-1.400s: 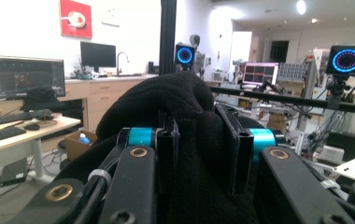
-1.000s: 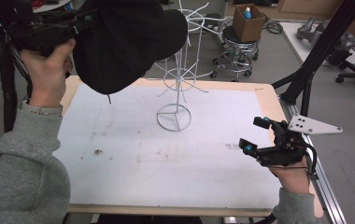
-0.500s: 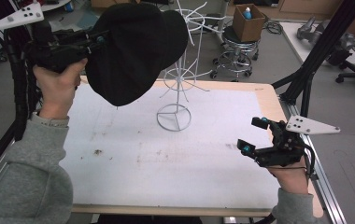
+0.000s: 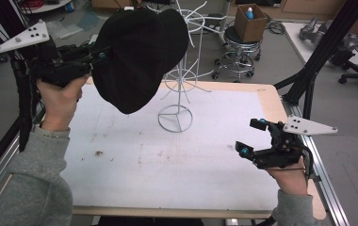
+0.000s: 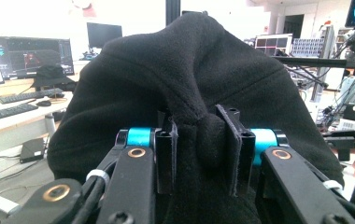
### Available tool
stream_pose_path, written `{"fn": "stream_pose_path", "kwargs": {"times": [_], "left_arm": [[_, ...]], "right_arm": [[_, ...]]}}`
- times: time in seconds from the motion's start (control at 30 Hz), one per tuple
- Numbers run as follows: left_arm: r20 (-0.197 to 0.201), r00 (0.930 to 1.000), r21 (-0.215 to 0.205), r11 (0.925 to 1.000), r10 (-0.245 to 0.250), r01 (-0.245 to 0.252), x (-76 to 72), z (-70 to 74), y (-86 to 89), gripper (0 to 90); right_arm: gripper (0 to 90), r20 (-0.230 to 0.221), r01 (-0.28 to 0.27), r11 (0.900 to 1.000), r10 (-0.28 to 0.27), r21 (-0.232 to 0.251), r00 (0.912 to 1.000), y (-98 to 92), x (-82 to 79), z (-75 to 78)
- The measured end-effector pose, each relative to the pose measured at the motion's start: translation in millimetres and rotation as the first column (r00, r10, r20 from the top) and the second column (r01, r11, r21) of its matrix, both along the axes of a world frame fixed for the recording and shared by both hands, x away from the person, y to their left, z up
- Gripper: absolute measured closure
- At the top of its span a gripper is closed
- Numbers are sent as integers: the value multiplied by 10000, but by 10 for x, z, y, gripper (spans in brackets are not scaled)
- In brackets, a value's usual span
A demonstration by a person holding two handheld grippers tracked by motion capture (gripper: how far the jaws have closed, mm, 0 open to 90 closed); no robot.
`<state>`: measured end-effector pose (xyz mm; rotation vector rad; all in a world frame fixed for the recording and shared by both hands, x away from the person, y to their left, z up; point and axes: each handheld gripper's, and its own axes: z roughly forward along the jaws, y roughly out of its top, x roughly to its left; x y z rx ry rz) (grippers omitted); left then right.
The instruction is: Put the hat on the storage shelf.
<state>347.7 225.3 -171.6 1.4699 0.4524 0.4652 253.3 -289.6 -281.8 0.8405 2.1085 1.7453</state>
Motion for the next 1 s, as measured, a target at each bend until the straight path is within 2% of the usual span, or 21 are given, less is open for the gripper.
{"fn": "stream_pose_path", "kwargs": {"times": [0.37, 0.57, 1.0], "left_arm": [[-95, 10000, -163, 9999, -26, 24, 11, -190, 17, 691], [-35, 10000, -51, 10000, -16, 15, 11, -294, 21, 687], [9, 10000, -208, 9998, -23, 23, -16, -440, 65, 666]], "right_arm": [[15, -22, -84, 9999, 84, -81, 10000, 36, 8, -10], [15, -83, -117, 9999, 116, -91, 9999, 52, 14, -15], [14, -170, -173, 9997, 170, -173, 9997, 103, 21, -23]]}}
